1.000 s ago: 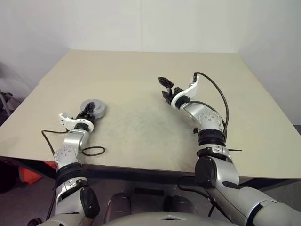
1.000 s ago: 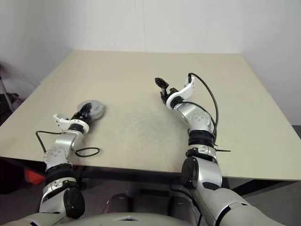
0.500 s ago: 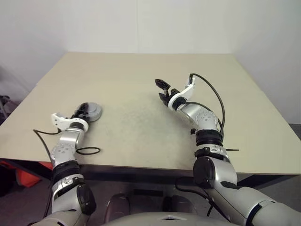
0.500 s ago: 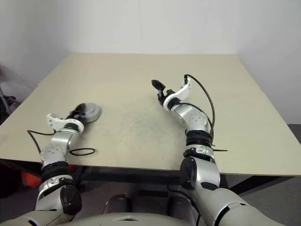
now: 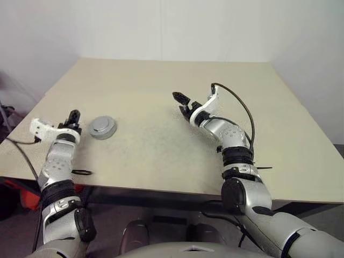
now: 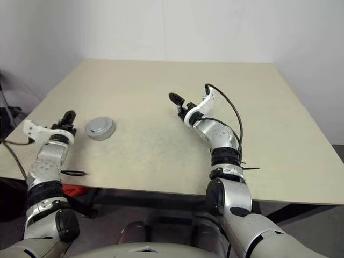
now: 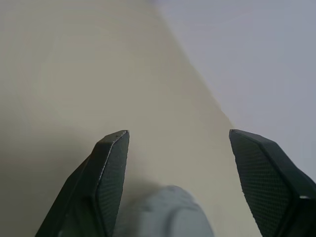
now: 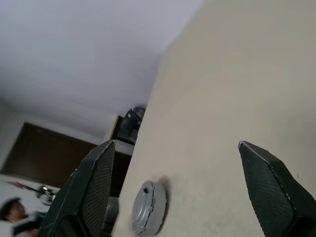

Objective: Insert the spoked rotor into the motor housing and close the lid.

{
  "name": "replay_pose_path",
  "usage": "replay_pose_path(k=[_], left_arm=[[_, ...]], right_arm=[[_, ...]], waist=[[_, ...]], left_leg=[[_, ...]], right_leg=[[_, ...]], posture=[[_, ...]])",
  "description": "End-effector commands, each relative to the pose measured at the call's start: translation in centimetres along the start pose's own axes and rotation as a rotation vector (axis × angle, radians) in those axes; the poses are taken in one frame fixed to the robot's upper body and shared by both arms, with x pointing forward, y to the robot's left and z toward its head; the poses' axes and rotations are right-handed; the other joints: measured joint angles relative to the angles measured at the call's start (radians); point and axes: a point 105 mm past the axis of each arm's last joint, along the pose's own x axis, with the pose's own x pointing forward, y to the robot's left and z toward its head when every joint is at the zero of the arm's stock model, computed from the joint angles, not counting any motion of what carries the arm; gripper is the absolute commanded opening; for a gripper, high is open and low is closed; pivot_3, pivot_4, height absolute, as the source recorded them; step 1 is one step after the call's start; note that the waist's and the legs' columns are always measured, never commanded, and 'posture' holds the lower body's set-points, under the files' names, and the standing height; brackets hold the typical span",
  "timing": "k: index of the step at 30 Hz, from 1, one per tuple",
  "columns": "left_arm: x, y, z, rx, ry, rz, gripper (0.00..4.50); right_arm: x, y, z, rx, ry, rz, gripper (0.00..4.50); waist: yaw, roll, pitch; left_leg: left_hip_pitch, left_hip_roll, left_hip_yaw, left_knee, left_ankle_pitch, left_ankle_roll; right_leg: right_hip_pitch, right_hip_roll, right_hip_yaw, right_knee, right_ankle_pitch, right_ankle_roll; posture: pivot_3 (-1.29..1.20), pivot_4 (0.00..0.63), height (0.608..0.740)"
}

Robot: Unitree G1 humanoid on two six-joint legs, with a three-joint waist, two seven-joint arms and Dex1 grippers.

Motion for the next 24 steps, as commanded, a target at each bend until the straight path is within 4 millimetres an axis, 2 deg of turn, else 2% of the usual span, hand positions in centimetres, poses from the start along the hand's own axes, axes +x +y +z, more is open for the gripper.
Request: replay_pose_path(k=[1,6,12,17,24], left_arm=[[-0.5,-6.9,-1.0,0.288,0.044,-0.325,3.4],[-2.3,-11.2,-5.2,0.531,0.168,-0.592,3.4],[-3.9,-12.9,-9.1,0.618,0.264,-0.751,3.4],[-4.3,-12.9,-10.5,0.659,0.3,-0.788,3.4],[-4.0,-13.2,-10.6,0.656,0.292,-0.795,3.4]], right_arm=[[-0.9,1.6,1.9,-0.352,0.0,0.119,4.5],[-2.6,-1.8,1.7,-0.778,0.187,0.064,4.5],[-3.9,-4.6,2.9,-1.006,0.289,-0.004,4.5],[-4.9,-5.3,3.3,-1.046,0.323,0.027,4.5],[-5.1,-5.4,3.2,-1.06,0.318,0.036,4.5]], waist=[[0.003,0.0,0.0],[-0.001,0.0,0.0],[-0.012,0.0,0.0],[-0.011,0.0,0.001],[-0.009,0.001,0.001]], left_leg=[[0.0,0.0,0.0,0.0,0.0,0.0],[0.001,0.0,0.001,0.0,0.0,0.0],[0.002,0.001,0.001,0.0,0.0,0.0],[0.002,0.001,0.001,0.001,0.0,0.001],[0.002,0.001,0.001,0.001,0.0,0.002]], right_leg=[[0.0,0.0,0.0,0.0,0.0,0.0],[0.003,0.0,0.001,0.001,0.0,-0.001],[0.004,0.001,0.001,0.001,0.0,-0.004],[0.003,0.001,0.001,0.001,0.001,-0.007],[0.004,0.001,0.0,0.001,0.003,-0.012]], posture=[[0.0,0.0,0.74],[0.0,0.0,0.74],[0.0,0.0,0.74],[0.0,0.0,0.74],[0.0,0.0,0.74]])
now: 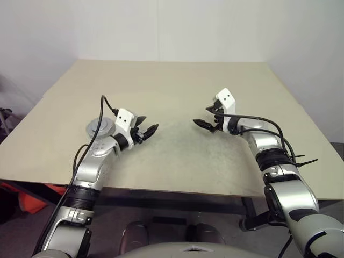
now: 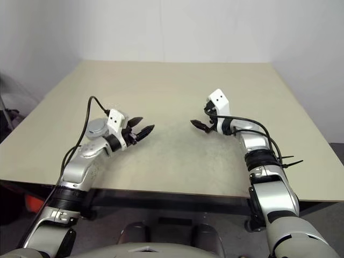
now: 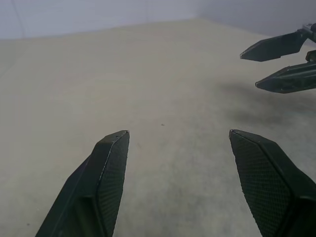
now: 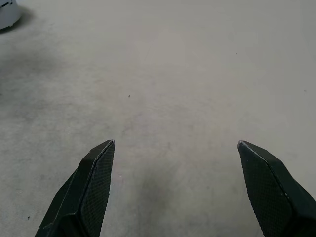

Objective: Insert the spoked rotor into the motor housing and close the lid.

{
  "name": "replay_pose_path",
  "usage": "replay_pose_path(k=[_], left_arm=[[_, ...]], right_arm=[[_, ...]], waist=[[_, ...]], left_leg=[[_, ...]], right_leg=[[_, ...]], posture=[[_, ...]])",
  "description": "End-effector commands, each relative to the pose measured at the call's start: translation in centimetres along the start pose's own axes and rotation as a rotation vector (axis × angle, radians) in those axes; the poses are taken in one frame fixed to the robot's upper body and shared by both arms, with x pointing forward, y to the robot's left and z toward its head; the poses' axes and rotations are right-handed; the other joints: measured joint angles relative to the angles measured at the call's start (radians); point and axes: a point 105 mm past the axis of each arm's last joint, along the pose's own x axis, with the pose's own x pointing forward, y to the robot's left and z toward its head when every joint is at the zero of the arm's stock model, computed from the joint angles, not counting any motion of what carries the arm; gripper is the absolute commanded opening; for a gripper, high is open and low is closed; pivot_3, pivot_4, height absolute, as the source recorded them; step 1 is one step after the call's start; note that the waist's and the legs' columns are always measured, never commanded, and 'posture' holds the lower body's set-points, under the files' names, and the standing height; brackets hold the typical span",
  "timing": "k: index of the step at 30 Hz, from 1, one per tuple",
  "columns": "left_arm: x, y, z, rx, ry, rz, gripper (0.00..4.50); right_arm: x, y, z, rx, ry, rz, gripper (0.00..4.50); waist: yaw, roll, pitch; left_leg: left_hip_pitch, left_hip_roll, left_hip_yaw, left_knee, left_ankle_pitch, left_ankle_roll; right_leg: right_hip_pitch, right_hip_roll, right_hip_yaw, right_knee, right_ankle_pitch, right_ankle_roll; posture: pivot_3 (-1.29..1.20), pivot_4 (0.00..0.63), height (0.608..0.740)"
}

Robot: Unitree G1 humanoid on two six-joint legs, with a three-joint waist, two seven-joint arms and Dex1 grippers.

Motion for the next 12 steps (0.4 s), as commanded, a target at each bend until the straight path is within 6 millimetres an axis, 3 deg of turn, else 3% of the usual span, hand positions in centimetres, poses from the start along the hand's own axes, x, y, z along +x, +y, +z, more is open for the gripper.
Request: replay_pose_path(k=[1,12], left_arm=[[0.21,0.11,1.76,0.036,-0.061,-0.001,3.4],[0.36,-0.29,2.15,-0.031,-0.089,-0.018,3.4]], right_arm=[[-0.04,-0.33,2.03,-0.039,-0.066,-0.006,4.5],[0.56,0.24,2.27,-0.038,-0.084,-0.003,4.5]], waist=[[0.0,0.0,0.0],[0.0,0.0,0.0]], left_leg=[[0.0,0.0,0.0,0.0,0.0,0.0],[0.0,0.0,0.0,0.0,0.0,0.001]], right_leg=[[0.0,0.0,0.0,0.0,0.0,0.0],[0.0,0.0,0.0,0.0,0.001,-0.001]], posture=[[0.0,0.0,0.74],[0.0,0.0,0.74]])
